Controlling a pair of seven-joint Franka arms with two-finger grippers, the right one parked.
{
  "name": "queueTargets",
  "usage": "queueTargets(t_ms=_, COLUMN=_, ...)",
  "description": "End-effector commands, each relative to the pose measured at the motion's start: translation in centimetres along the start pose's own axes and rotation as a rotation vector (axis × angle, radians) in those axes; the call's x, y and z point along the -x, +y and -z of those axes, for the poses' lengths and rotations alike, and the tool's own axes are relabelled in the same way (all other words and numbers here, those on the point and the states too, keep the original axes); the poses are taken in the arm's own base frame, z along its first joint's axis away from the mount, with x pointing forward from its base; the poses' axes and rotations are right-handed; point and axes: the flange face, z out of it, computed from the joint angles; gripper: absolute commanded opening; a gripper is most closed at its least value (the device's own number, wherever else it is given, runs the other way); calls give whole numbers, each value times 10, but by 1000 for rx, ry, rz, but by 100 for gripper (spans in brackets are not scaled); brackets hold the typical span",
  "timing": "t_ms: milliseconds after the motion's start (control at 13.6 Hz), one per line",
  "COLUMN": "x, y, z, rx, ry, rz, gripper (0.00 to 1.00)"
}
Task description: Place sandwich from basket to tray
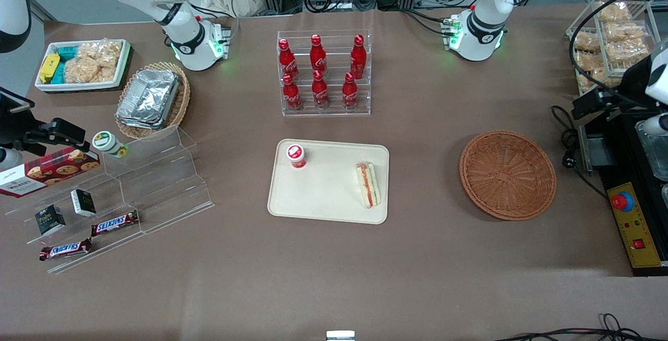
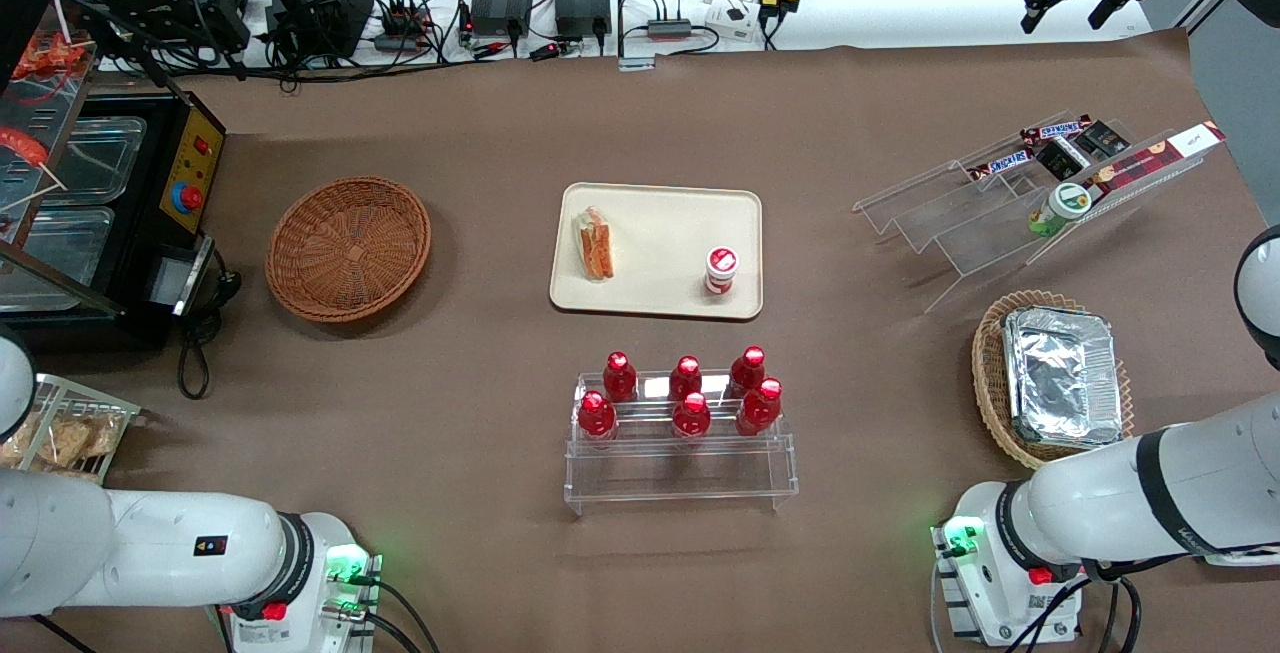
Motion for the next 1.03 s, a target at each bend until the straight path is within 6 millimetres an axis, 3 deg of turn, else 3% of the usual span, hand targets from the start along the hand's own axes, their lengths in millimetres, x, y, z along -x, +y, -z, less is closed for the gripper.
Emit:
queueTargets(t_ms=0, x=20, y=-4, z=9, rx=15, ry=2, rz=-27, gripper=100)
queueTargets(t_ms=956, x=18, y=-9, z=13, rx=-3, ry=-13, rz=-21, gripper=100)
